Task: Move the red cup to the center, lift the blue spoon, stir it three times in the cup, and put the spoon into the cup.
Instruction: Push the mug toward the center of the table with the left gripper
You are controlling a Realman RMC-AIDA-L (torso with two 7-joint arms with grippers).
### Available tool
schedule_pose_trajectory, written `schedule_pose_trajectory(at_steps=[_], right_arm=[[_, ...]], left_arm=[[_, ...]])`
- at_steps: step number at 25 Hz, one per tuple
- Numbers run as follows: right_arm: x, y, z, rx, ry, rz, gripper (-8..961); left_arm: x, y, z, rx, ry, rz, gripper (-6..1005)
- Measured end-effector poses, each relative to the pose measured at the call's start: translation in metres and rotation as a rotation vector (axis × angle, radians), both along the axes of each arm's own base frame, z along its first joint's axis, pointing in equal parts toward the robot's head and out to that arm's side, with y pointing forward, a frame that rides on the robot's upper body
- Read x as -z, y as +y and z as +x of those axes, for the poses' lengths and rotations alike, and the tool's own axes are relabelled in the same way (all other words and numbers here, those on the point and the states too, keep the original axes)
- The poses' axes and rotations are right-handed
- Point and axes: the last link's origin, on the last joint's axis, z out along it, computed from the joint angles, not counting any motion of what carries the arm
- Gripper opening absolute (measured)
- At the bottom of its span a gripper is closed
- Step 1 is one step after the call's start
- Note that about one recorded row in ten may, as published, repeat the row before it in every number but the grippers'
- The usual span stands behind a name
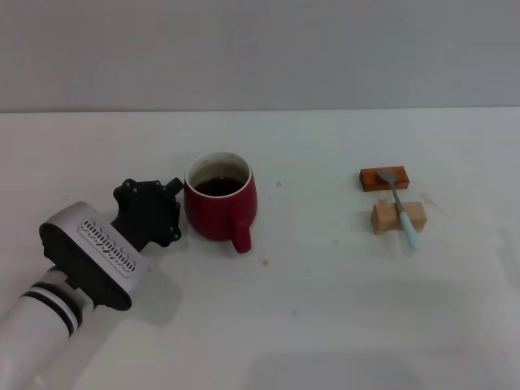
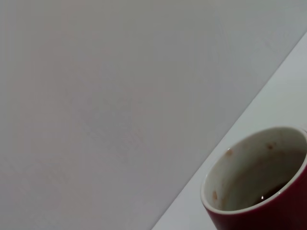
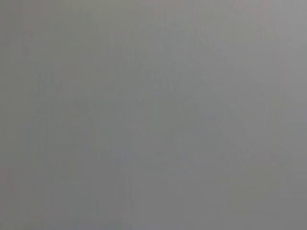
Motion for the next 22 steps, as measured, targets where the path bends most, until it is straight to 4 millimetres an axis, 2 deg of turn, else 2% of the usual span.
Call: schedule_pose_trajectory(at_steps=[13,22], right_arm=[[0.001,0.001,-0.001,-0.006,-0.001,-0.008,716],[0.003,0.001,-0.002,-0.008,0.000,-0.015,716]], left_arm=[[-0.009,0.001,-0.010,-0.041,-0.003,0.041,8],[-0.003,0.006,0.001,-0.003,0.008,0.012,9]])
